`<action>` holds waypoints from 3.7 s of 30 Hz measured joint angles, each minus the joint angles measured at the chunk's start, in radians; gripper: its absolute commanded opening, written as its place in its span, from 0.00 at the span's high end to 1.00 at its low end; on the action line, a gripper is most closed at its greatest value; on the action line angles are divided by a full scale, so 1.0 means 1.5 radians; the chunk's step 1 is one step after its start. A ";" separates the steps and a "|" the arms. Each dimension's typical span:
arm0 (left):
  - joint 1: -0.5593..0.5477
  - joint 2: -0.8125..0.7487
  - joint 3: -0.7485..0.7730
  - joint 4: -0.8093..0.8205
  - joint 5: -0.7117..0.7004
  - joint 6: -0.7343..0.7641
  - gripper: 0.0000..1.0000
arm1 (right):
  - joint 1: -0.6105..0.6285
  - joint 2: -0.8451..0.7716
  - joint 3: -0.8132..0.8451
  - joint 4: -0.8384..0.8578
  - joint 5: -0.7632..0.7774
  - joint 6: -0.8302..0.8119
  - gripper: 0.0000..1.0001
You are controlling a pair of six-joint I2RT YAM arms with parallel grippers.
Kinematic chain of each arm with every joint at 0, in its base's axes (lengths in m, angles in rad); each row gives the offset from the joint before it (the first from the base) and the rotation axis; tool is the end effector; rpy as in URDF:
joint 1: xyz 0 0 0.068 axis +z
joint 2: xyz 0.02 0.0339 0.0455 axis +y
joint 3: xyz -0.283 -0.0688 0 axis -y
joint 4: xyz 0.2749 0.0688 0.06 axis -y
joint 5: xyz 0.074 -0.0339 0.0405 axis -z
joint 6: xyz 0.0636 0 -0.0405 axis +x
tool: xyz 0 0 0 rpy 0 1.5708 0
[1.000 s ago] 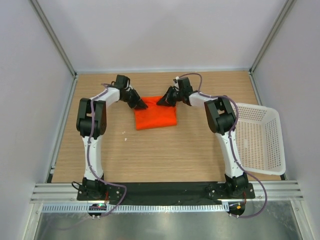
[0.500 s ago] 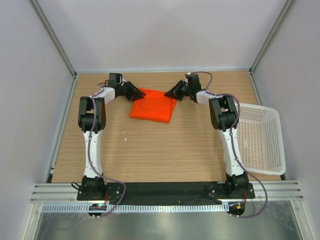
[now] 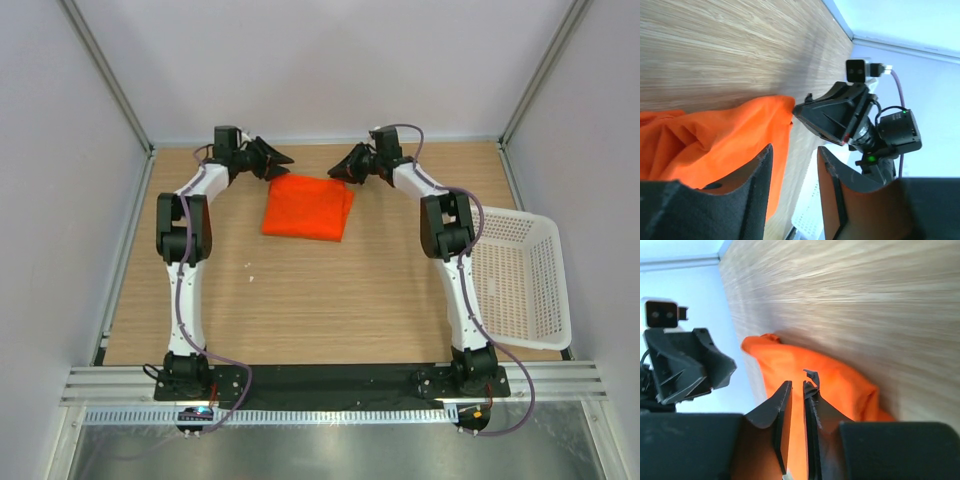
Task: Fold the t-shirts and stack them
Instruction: Fold the tshirt, then neatly place the folded tshirt to the corner
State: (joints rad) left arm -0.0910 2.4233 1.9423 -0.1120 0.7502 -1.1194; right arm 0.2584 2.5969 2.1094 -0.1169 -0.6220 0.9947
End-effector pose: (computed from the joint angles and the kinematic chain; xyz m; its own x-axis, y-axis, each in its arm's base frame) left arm 0.5981 -0.0981 0.1584 -0.8092 -0.5872 -0.0189 -0.2262 0.3411 -0.9124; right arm 0.6058 0.1985 0.1130 -0.8622 0.4771 -0.1706 0.0951 0.4831 0.8704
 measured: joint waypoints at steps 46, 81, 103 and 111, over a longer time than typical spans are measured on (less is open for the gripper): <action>-0.121 -0.275 -0.449 -0.134 -0.068 0.104 0.76 | 0.070 -0.263 -0.529 -0.027 -0.212 -0.180 0.99; 0.005 -0.001 -0.075 -0.120 -0.004 0.111 0.61 | 0.026 -0.098 -0.234 0.042 -0.113 -0.032 0.80; -0.002 -0.416 -0.153 -0.340 -0.121 0.211 0.29 | -0.011 -0.159 -0.042 -0.414 0.147 -0.387 0.23; -0.010 -0.528 -0.386 -0.334 -0.120 0.208 0.28 | 0.019 -0.132 -0.043 -0.368 0.139 -0.393 0.21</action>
State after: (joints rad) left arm -0.1055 1.6306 1.3632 -0.6128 0.5697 -0.8070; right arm 0.2874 2.3981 2.0445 -0.6685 -0.4137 0.4046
